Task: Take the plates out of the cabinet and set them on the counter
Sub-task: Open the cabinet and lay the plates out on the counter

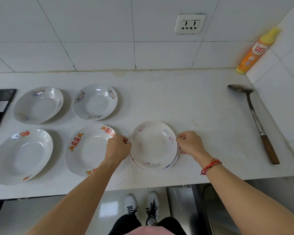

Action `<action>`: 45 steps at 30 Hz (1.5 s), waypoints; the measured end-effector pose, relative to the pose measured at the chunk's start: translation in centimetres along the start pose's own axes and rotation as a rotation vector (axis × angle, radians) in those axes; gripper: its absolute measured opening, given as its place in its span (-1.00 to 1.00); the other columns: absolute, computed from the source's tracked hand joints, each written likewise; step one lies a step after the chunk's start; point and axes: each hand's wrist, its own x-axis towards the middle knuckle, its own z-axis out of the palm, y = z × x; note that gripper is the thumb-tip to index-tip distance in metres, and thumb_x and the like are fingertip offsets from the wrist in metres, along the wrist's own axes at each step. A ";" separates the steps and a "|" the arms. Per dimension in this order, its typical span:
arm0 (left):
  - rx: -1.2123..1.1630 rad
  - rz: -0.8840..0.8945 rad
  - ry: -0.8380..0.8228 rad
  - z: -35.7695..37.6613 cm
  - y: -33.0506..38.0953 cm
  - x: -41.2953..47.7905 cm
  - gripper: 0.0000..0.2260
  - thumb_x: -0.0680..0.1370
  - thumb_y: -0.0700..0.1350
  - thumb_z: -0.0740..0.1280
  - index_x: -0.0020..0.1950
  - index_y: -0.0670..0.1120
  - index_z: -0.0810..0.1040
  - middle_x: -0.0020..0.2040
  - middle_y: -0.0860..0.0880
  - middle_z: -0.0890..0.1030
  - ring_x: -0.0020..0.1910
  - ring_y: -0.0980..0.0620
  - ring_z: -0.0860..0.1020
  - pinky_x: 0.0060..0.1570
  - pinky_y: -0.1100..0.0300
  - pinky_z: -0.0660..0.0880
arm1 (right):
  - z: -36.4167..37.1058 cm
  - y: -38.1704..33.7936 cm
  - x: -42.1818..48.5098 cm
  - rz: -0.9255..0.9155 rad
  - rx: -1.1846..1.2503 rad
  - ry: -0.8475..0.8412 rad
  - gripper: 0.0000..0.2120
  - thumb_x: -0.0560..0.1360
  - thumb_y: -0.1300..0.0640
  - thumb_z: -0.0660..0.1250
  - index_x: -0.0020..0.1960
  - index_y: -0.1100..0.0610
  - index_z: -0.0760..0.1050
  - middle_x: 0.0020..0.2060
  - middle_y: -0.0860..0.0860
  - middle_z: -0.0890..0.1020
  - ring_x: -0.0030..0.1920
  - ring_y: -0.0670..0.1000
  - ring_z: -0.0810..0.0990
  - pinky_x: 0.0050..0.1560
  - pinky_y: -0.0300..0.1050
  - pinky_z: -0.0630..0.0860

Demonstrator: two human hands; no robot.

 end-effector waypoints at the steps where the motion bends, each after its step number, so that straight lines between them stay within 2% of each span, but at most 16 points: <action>1: -0.004 -0.004 -0.005 0.0 0.0 0.0 -0.88 0.50 -0.30 0.32 -0.15 -0.23 0.66 -0.27 -0.14 0.66 -0.26 -0.12 0.67 -0.30 0.19 0.57 | 0.0 0.0 0.0 -0.011 -0.017 0.000 -0.74 0.45 0.27 0.27 0.00 0.45 0.57 -0.18 0.39 0.64 -0.18 0.30 0.70 -0.13 0.34 0.63; 2: -0.009 -0.011 -0.013 0.1 -0.1 0.1 -0.87 0.49 -0.30 0.32 -0.17 -0.25 0.66 -0.28 -0.17 0.68 -0.25 -0.14 0.68 -0.27 0.12 0.62 | 0.0 -0.1 0.0 -0.026 -0.045 -0.002 -0.80 0.46 0.27 0.27 -0.15 0.41 0.58 -0.29 0.35 0.62 -0.28 0.24 0.69 -0.14 0.28 0.66; 4: -0.023 -0.030 -0.030 0.3 -0.4 0.3 -0.87 0.48 -0.30 0.33 -0.22 -0.25 0.65 -0.27 -0.21 0.68 -0.27 -0.16 0.68 -0.19 0.02 0.66 | 0.1 -0.1 -0.1 -0.057 -0.089 -0.002 -0.76 0.45 0.27 0.26 -0.39 0.20 0.41 -0.50 0.15 0.43 -0.45 0.12 0.52 -0.25 0.09 0.66; 7: -0.040 -0.057 -0.056 0.7 -0.6 0.5 -0.87 0.48 -0.31 0.35 -0.23 -0.25 0.66 -0.29 -0.17 0.69 -0.31 -0.10 0.69 -0.16 0.01 0.67 | 0.4 0.0 -0.1 -0.101 -0.120 0.009 -0.65 0.45 0.29 0.28 -0.46 0.11 0.27 -0.55 0.03 0.30 -0.48 0.03 0.38 -0.36 -0.16 0.36; 10: -0.057 -0.073 -0.056 1.0 -0.6 0.6 -0.87 0.48 -0.33 0.32 -0.20 -0.27 0.66 -0.28 -0.18 0.69 -0.31 -0.11 0.70 -0.19 -0.01 0.67 | 0.5 0.1 -0.1 -0.136 -0.153 0.036 -0.57 0.46 0.32 0.30 -0.49 0.08 0.21 -0.60 -0.03 0.23 -0.54 -0.04 0.22 -0.47 -0.24 0.16; 16: -0.055 -0.081 -0.051 1.3 -0.5 0.6 -0.84 0.50 -0.36 0.29 -0.21 -0.24 0.65 -0.27 -0.17 0.68 -0.29 -0.11 0.69 -0.19 -0.01 0.67 | 0.6 -0.4 -0.2 -0.136 -0.160 0.062 -0.54 0.42 0.40 0.28 -0.52 0.07 0.18 -0.62 -0.05 0.18 -0.56 -0.08 0.14 -0.50 -0.26 0.10; 21: -0.098 -0.089 -0.055 0.8 -0.5 1.2 -0.84 0.45 -0.38 0.28 -0.20 -0.29 0.65 -0.30 -0.18 0.69 -0.34 -0.10 0.69 -0.21 -0.04 0.67 | 0.1 -1.4 -0.2 -0.125 -0.139 0.067 -0.56 0.40 0.39 0.27 -0.53 0.08 0.21 -0.63 -0.06 0.21 -0.57 -0.07 0.19 -0.51 -0.29 0.12; 23: -0.126 -0.092 -0.051 0.3 -0.1 1.7 -0.85 0.45 -0.38 0.27 -0.18 -0.31 0.65 -0.31 -0.17 0.69 -0.36 -0.08 0.69 -0.22 -0.04 0.67 | -0.3 -1.9 0.2 -0.131 -0.112 0.076 -0.61 0.39 0.39 0.27 -0.52 0.10 0.26 -0.62 -0.02 0.26 -0.53 -0.01 0.29 -0.48 -0.26 0.26; 26: -0.155 -0.074 -0.042 -0.4 0.8 2.6 -0.85 0.45 -0.37 0.26 -0.18 -0.35 0.64 -0.32 -0.20 0.69 -0.35 -0.12 0.69 -0.23 -0.09 0.66 | -0.9 -2.9 0.8 -0.147 -0.046 0.083 -0.67 0.38 0.37 0.29 -0.50 0.13 0.35 -0.56 0.07 0.37 -0.47 0.03 0.44 -0.33 0.07 0.65; 27: -0.163 -0.070 -0.039 -0.7 1.2 3.0 -0.84 0.45 -0.37 0.25 -0.19 -0.35 0.63 -0.31 -0.20 0.69 -0.36 -0.11 0.69 -0.23 -0.10 0.66 | -1.1 -3.2 1.0 -0.146 -0.034 0.086 -0.67 0.37 0.36 0.29 -0.51 0.13 0.35 -0.56 0.08 0.39 -0.47 0.04 0.46 -0.27 0.19 0.68; 28: -0.169 -0.068 -0.039 -0.9 1.5 3.3 -0.84 0.45 -0.36 0.25 -0.19 -0.34 0.63 -0.31 -0.20 0.69 -0.37 -0.10 0.69 -0.22 -0.09 0.66 | -1.4 -3.6 1.1 -0.145 -0.018 0.091 -0.66 0.38 0.36 0.30 -0.52 0.13 0.35 -0.57 0.07 0.40 -0.47 0.05 0.49 -0.27 0.25 0.67; 32: -0.196 -0.053 -0.025 -1.9 3.0 4.9 -0.81 0.48 -0.36 0.23 -0.16 -0.34 0.64 -0.27 -0.21 0.70 -0.42 -0.02 0.68 -0.21 -0.05 0.67 | -2.2 -5.2 2.0 -0.137 0.041 0.111 -0.61 0.39 0.39 0.31 -0.56 0.15 0.35 -0.61 0.03 0.45 -0.43 0.17 0.68 -0.33 0.16 0.69; 36: -0.215 -0.025 0.002 -2.5 4.2 6.9 -0.79 0.47 -0.38 0.20 -0.14 -0.34 0.65 -0.24 -0.22 0.70 -0.38 -0.05 0.69 -0.19 -0.03 0.67 | -2.5 -6.4 3.7 -0.139 0.040 0.110 -0.74 0.36 0.38 0.29 -0.50 0.26 0.41 -0.53 0.13 0.46 -0.39 0.20 0.69 -0.33 0.20 0.67; 40: -0.230 -0.017 0.001 -2.4 5.0 9.7 -0.72 0.40 -0.42 0.21 -0.16 -0.24 0.70 -0.25 -0.17 0.71 -0.30 -0.10 0.70 -0.18 0.02 0.68 | -2.6 -8.0 5.8 -0.154 0.021 0.126 -0.73 0.35 0.37 0.28 -0.49 0.20 0.40 -0.54 0.11 0.43 -0.34 0.24 0.70 -0.31 0.20 0.68; 43: -0.224 -0.012 0.005 -2.1 5.5 12.3 -0.71 0.35 -0.42 0.18 -0.20 -0.25 0.69 -0.28 -0.20 0.70 -0.30 -0.21 0.67 -0.18 -0.13 0.65 | -2.5 -9.0 7.9 -0.143 0.011 0.138 -0.70 0.39 0.38 0.30 -0.51 0.25 0.43 -0.56 0.10 0.50 -0.35 0.19 0.71 -0.30 0.18 0.68; 45: -0.216 -0.008 0.021 -1.9 5.9 13.8 -0.72 0.33 -0.42 0.17 -0.19 -0.29 0.67 -0.27 -0.25 0.68 -0.38 -0.19 0.58 -0.20 -0.14 0.63 | -2.3 -9.5 9.4 -0.132 0.013 0.131 -0.72 0.42 0.37 0.31 -0.46 0.31 0.49 -0.50 0.16 0.60 -0.31 0.17 0.71 -0.26 0.17 0.69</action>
